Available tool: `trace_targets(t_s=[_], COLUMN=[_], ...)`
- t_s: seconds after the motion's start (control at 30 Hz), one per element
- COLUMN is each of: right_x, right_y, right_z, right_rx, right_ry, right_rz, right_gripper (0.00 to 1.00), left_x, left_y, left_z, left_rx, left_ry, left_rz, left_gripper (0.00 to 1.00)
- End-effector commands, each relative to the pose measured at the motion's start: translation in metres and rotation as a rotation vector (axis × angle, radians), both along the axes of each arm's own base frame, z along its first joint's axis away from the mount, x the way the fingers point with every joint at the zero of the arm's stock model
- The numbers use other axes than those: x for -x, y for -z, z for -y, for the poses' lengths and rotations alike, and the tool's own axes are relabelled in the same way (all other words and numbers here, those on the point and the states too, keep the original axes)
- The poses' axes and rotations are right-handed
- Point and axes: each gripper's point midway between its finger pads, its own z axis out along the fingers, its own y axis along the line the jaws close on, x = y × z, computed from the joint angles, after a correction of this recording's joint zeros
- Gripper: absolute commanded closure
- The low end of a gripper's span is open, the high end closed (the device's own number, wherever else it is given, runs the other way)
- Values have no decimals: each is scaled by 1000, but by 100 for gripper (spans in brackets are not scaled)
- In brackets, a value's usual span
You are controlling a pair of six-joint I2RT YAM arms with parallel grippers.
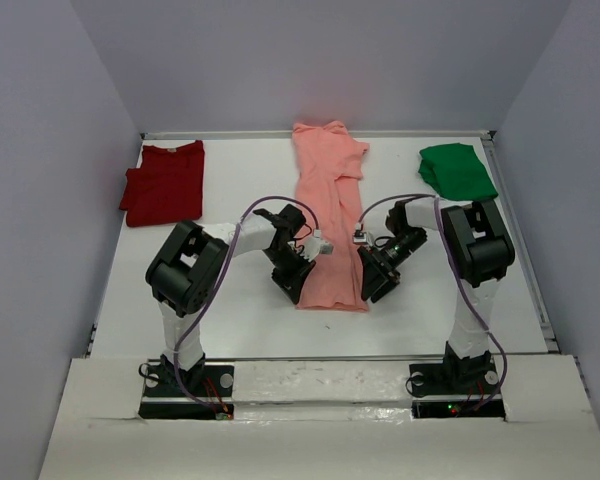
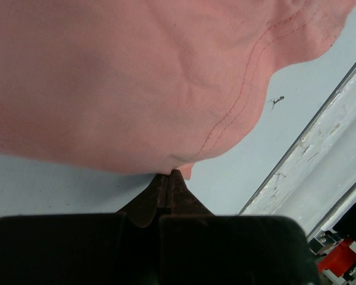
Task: Fold and stack the t-shirts
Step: Grab the bottom of the folded rectangular tshirt with both arms
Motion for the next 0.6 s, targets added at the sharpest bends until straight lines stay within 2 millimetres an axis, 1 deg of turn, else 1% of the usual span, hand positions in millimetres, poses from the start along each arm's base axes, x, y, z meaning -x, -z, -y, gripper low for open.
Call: trace_targets(t_s=[0.0,0.03,0.1,0.13,0.17,0.27,0.3,0.37,0.43,0.5,0.53,0.57], right_x=[-13,-15,-19,-17,-16,-17,-17,-14,-6,2,3,2], right_y=[-2,0,-2,-1,-1,1,2,2,4,5,5,4], right_z=[-11,-12,-14,-17,-17,-17,-17,-16,-16,-13,-12,-12], right_rx=[-41,-20,-37,-36,-32,-18,-17,-17,-5,2,1,8], right_ry=[29,46,54,50,52,60,63,63,50,44,42,41], right_rz=[42,38,50,42,38,32,36,26,5,-17,-16,-3], right_gripper=[0,0,2,5,5,11,18,24,42,45,49,60], left_x=[-6,-7,-8,-8,-8,-9,-10,-12,-14,-16,-17,-18], left_y=[-4,-5,-5,-6,-6,-7,-7,-9,-10,-10,-11,-11], left_z=[-1,-1,-1,-2,-2,-5,-5,-6,-6,-8,-8,-8], left_rx=[-4,-3,-4,-4,-3,-7,-6,-2,0,-1,1,3], left_ry=[23,21,18,18,17,9,6,2,-7,-13,-16,-18], left_rz=[66,68,74,77,81,86,87,87,88,89,91,90], left_gripper=[100,100,100,100,100,100,100,100,100,100,100,100])
